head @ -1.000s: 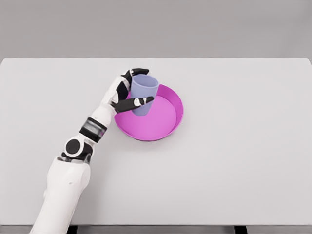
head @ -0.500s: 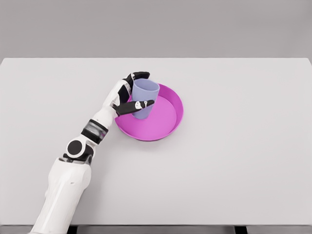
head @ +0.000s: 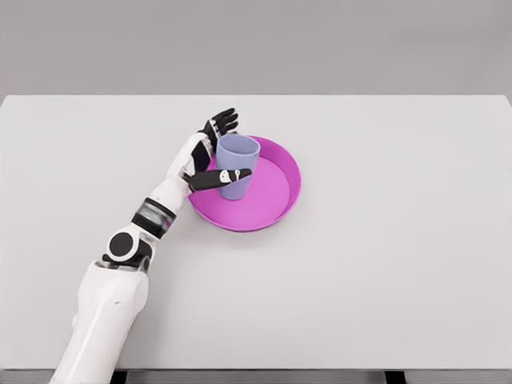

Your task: Flip the cup with left arm and place it on the plate

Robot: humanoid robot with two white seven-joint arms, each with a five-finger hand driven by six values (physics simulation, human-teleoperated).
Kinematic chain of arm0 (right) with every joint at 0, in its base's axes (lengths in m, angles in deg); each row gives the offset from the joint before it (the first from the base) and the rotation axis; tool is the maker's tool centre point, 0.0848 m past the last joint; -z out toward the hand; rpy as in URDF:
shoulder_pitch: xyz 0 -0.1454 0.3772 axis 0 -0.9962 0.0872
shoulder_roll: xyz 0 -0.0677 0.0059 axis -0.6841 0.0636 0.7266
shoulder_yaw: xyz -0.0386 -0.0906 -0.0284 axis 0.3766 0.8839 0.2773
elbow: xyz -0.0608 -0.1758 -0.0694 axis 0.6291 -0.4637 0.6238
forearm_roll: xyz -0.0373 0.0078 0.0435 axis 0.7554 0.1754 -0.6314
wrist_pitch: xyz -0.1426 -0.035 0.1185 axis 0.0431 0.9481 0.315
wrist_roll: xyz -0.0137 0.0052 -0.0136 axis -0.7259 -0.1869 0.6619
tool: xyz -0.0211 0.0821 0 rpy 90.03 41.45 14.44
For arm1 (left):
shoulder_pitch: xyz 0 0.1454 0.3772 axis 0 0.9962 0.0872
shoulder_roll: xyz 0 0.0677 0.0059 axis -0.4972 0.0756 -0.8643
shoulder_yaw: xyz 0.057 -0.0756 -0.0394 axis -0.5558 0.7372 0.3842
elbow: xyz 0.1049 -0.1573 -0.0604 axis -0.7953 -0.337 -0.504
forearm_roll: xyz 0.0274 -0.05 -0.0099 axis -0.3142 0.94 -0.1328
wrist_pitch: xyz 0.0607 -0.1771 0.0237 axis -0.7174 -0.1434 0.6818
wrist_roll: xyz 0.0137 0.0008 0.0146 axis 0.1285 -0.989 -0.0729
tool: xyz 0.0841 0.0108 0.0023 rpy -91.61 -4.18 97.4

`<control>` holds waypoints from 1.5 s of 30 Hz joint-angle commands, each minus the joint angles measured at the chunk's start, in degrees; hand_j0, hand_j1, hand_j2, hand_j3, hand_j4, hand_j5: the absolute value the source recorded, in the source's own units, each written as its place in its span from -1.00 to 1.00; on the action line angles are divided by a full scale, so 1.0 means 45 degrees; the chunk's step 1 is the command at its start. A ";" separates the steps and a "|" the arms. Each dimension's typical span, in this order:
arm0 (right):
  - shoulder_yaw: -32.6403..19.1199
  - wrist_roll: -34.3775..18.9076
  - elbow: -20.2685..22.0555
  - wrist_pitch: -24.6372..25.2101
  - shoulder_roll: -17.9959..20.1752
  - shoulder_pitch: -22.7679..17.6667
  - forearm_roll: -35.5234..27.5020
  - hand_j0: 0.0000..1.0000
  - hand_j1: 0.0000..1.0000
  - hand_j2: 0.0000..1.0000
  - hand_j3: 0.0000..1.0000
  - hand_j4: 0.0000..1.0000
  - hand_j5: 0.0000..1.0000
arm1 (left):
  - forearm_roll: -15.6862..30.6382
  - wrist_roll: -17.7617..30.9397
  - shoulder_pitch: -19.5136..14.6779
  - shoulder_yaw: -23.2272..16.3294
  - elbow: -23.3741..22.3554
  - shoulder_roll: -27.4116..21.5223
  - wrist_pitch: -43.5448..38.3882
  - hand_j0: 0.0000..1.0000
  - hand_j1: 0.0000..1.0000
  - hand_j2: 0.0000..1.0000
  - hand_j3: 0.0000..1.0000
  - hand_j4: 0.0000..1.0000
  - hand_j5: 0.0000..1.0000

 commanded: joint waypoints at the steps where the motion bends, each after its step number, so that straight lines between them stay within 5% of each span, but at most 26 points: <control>1: 0.0000 -0.0002 0.0000 0.0001 0.0000 0.0000 -0.0001 1.00 1.00 1.00 1.00 1.00 1.00 | 0.0069 0.0000 0.0000 0.0051 0.0034 0.0001 -0.0011 0.98 0.98 0.98 0.98 0.98 0.98; 45: 0.0000 -0.0002 0.0000 0.0001 0.0000 -0.0019 -0.0001 1.00 1.00 1.00 1.00 1.00 1.00 | 0.0225 0.0020 0.1933 0.0675 0.3353 0.0001 -0.0929 1.00 1.00 1.00 1.00 1.00 1.00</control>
